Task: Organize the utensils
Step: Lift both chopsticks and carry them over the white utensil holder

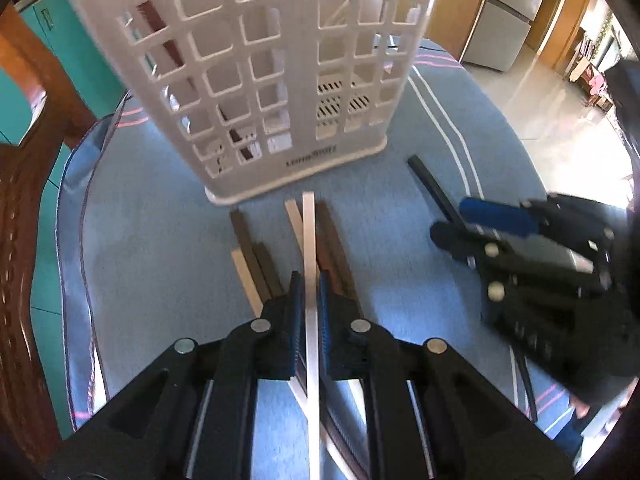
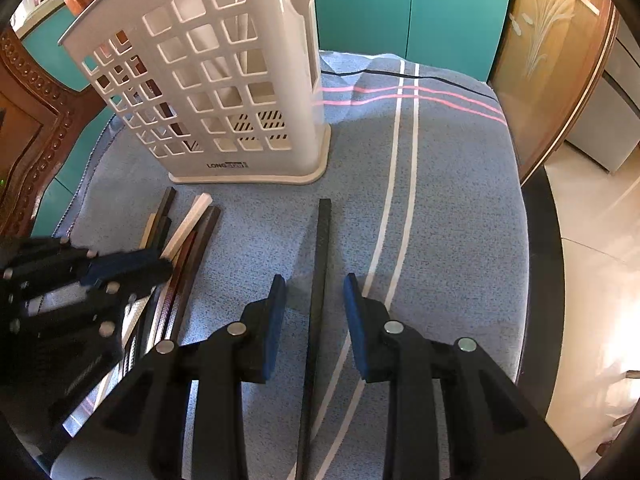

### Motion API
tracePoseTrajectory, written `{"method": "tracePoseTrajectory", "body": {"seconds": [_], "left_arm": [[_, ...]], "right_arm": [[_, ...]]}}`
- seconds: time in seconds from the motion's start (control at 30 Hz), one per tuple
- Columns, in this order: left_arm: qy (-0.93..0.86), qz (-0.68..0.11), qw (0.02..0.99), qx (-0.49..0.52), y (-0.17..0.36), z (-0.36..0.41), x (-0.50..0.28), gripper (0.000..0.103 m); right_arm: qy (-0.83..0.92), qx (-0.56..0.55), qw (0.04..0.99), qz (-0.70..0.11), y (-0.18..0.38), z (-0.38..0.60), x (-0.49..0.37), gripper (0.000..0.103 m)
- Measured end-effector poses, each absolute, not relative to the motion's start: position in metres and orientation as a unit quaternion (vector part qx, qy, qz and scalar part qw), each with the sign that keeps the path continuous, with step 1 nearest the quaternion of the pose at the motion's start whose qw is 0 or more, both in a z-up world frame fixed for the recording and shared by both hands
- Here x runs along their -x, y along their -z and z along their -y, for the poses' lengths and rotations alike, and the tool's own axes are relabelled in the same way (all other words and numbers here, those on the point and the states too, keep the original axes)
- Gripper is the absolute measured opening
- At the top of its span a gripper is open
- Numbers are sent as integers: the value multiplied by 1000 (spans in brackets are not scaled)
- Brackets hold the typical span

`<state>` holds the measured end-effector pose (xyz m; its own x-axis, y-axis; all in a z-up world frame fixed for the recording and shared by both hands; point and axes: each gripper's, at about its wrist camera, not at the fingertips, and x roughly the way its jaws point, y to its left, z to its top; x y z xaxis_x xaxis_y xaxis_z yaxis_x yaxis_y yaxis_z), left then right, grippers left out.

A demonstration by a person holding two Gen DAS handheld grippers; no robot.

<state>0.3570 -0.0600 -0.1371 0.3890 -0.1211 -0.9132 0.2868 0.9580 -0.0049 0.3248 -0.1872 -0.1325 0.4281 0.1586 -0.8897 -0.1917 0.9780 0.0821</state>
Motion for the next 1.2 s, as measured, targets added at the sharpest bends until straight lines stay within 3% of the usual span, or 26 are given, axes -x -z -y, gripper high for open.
{"method": "tracePoseTrajectory", "body": {"seconds": [0.2, 0.27, 0.33, 0.7, 0.97, 1.2], "left_arm": [[119, -547, 824, -82, 142, 68, -363, 11], [117, -547, 826, -73, 145, 71, -363, 10], [113, -542, 830, -62, 142, 64, -353, 10], [123, -441, 888, -26, 53, 25, -294, 7], [112, -414, 903, 8, 27, -9, -274, 7], [104, -338, 935, 26, -35, -30, -242, 7]], "right_arm": [[-94, 70, 848, -516, 133, 171, -320, 31], [-102, 64, 847, -517, 133, 171, -319, 12], [-108, 49, 846, -521, 132, 173, -319, 7], [-181, -85, 879, -432, 73, 215, -298, 7], [-167, -122, 890, -407, 54, 240, -280, 7], [-189, -138, 909, -345, -14, 247, -249, 7]]}}
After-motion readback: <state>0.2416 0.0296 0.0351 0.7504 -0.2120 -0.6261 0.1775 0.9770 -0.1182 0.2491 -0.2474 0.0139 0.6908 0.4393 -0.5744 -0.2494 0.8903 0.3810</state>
